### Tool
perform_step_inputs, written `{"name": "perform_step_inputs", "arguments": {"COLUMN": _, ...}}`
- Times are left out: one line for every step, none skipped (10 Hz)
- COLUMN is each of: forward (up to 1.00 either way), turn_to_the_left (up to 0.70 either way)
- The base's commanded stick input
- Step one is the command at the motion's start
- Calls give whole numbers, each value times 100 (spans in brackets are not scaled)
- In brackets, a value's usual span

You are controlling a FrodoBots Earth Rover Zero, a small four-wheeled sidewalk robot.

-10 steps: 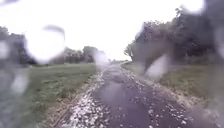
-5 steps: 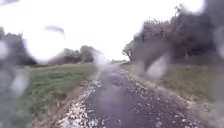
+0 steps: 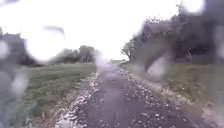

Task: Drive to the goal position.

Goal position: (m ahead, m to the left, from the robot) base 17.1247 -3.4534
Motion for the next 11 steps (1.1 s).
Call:
{"name": "perform_step_inputs", "arguments": {"forward": 70, "turn_to_the_left": 0}}
{"name": "perform_step_inputs", "arguments": {"forward": 70, "turn_to_the_left": 0}}
{"name": "perform_step_inputs", "arguments": {"forward": 70, "turn_to_the_left": 0}}
{"name": "perform_step_inputs", "arguments": {"forward": 70, "turn_to_the_left": 0}}
{"name": "perform_step_inputs", "arguments": {"forward": 70, "turn_to_the_left": 0}}
{"name": "perform_step_inputs", "arguments": {"forward": 70, "turn_to_the_left": 0}}
{"name": "perform_step_inputs", "arguments": {"forward": 70, "turn_to_the_left": 0}}
{"name": "perform_step_inputs", "arguments": {"forward": 70, "turn_to_the_left": 0}}
{"name": "perform_step_inputs", "arguments": {"forward": 70, "turn_to_the_left": 0}}
{"name": "perform_step_inputs", "arguments": {"forward": 70, "turn_to_the_left": 0}}
{"name": "perform_step_inputs", "arguments": {"forward": 70, "turn_to_the_left": 0}}
